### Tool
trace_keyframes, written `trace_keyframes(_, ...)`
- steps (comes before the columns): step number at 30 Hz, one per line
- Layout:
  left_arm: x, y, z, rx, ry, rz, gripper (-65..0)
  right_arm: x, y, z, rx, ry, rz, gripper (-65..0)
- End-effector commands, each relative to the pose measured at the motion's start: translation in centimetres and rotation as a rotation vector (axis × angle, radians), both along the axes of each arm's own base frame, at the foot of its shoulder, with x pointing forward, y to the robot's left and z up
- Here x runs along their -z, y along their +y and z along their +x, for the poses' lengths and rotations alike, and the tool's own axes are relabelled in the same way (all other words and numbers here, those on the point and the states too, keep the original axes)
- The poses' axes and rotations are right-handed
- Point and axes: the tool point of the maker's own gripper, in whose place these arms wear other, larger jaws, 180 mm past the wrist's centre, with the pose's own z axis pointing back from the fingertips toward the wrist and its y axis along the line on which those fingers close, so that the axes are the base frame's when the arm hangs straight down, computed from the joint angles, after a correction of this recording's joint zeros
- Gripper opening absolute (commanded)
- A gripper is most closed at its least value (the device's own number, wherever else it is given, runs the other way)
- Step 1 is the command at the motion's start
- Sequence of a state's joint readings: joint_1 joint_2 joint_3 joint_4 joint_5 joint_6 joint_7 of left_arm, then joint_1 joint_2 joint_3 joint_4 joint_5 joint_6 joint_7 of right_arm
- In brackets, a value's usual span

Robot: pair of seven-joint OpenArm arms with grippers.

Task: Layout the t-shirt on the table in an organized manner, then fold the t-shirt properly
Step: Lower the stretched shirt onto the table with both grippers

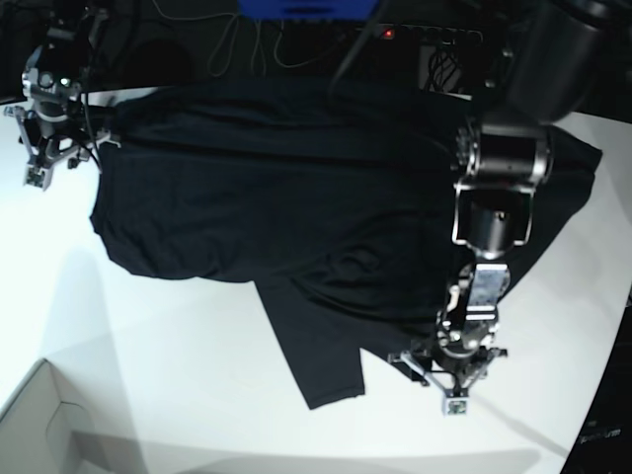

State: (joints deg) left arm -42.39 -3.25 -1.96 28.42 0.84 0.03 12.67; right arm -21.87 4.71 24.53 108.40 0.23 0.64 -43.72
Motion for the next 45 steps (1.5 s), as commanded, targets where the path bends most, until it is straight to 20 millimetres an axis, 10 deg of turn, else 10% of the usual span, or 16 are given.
trace_keyframes(1,-3.2,0.1,2.3,0.001,-0.086,0.011,-36.1,-0.9,-0.4,0.3,-0.001,-0.028,-0.025,-37.1)
trace_keyframes(17,5.7,1.7,-2.8,-0.017,0.037,0.017,-37.0,-0.7,-0.3,-0.1,-0.004,-0.016,-0.024,-37.1)
trace_keyframes(21,6.6,3.3,-3.7,-0.039,0.056,0.027,-54.5,-0.7,-0.3,-0.1,-0.005,-0.017,-0.023,-37.1)
trace_keyframes(23,6.4,5.0,-3.9,-0.064,0.055,0.045,-65.0,-0.7,-0.3,0.0,-0.006,-0.018,-0.024,-37.1)
trace_keyframes(37,-1.1,16.3,-3.2,-0.323,-0.113,-0.165,-65.0,-2.0,-0.8,1.7,-0.020,-0.065,-0.048,-37.1)
trace_keyframes(45,-0.4,18.7,-6.1,-0.359,-0.121,-0.202,-65.0,-5.0,-0.5,6.3,-0.096,-0.162,-0.083,-37.1)
